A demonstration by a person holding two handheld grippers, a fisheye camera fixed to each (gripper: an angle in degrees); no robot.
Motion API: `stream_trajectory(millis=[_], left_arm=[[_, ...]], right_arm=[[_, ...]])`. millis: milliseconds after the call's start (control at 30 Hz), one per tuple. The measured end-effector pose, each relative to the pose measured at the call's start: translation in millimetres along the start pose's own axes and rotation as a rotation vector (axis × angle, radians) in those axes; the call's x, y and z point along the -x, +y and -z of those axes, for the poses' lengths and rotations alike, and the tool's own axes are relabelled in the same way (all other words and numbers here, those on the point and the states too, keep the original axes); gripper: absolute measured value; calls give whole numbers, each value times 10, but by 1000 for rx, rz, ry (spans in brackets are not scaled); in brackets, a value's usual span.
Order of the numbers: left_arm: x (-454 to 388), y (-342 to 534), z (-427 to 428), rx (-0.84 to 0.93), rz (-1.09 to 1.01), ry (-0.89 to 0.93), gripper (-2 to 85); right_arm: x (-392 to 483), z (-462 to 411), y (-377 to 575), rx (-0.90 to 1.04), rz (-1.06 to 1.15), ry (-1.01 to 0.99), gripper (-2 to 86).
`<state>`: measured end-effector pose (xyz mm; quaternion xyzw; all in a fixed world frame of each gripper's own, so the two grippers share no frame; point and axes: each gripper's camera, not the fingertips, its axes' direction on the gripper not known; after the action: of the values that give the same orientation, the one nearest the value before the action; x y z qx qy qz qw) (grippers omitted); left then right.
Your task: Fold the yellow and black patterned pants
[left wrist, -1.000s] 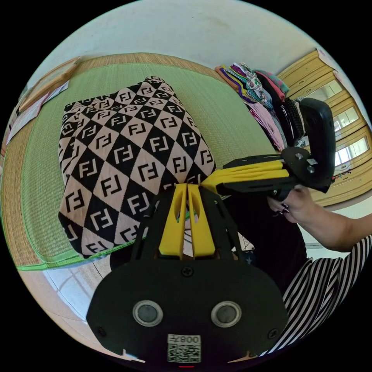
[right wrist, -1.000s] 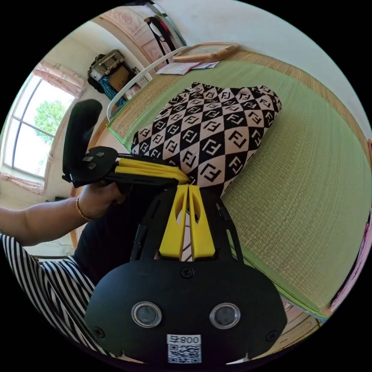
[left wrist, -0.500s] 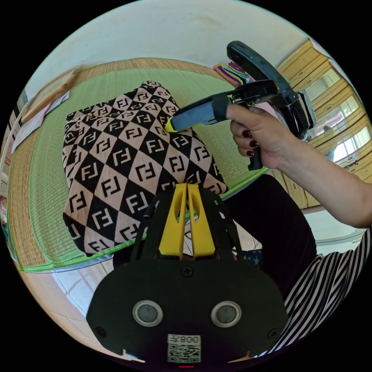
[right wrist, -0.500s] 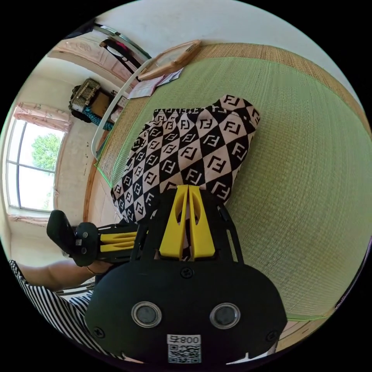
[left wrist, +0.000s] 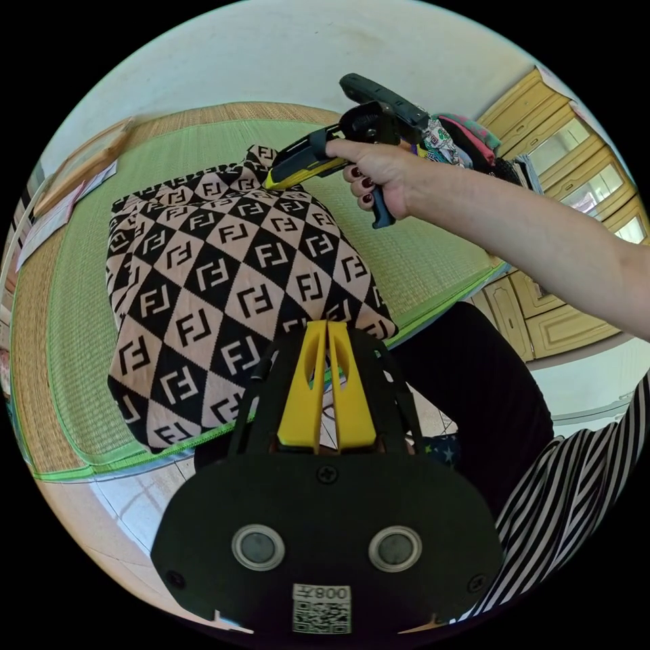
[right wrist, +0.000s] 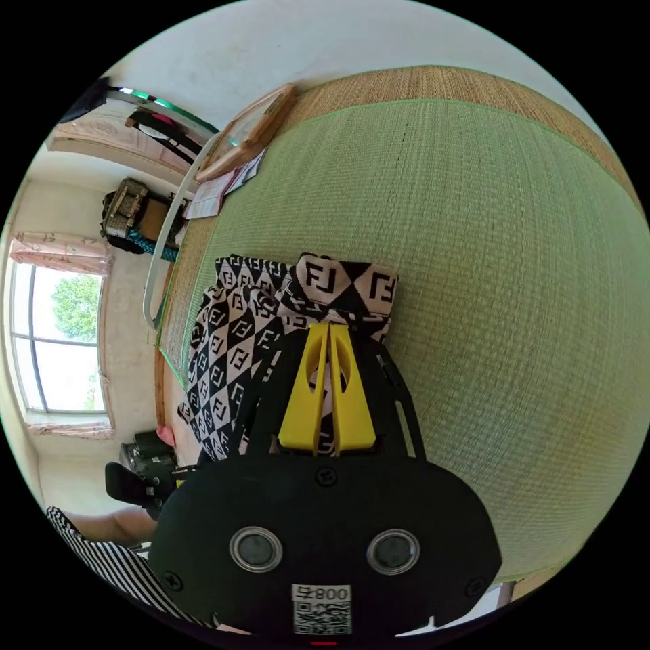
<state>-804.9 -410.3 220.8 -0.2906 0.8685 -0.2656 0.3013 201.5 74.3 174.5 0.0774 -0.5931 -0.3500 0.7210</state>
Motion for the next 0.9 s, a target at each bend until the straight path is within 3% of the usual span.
stream_trajectory(millis=[200, 367, 567, 900], left_arm=[[154, 48, 53, -2, 27, 32, 1], [329, 169, 252, -25, 94, 122, 5], [403, 399, 318, 13, 128, 203, 28], [708, 429, 143, 27, 273, 429, 70]], right_arm=[[-231, 551, 190, -67, -29, -118, 1], [-409, 1119, 948, -82, 39, -312, 5], [-833, 1128, 1853, 24, -92, -491, 29], [-1238, 1341, 2026, 37, -174, -653, 80]])
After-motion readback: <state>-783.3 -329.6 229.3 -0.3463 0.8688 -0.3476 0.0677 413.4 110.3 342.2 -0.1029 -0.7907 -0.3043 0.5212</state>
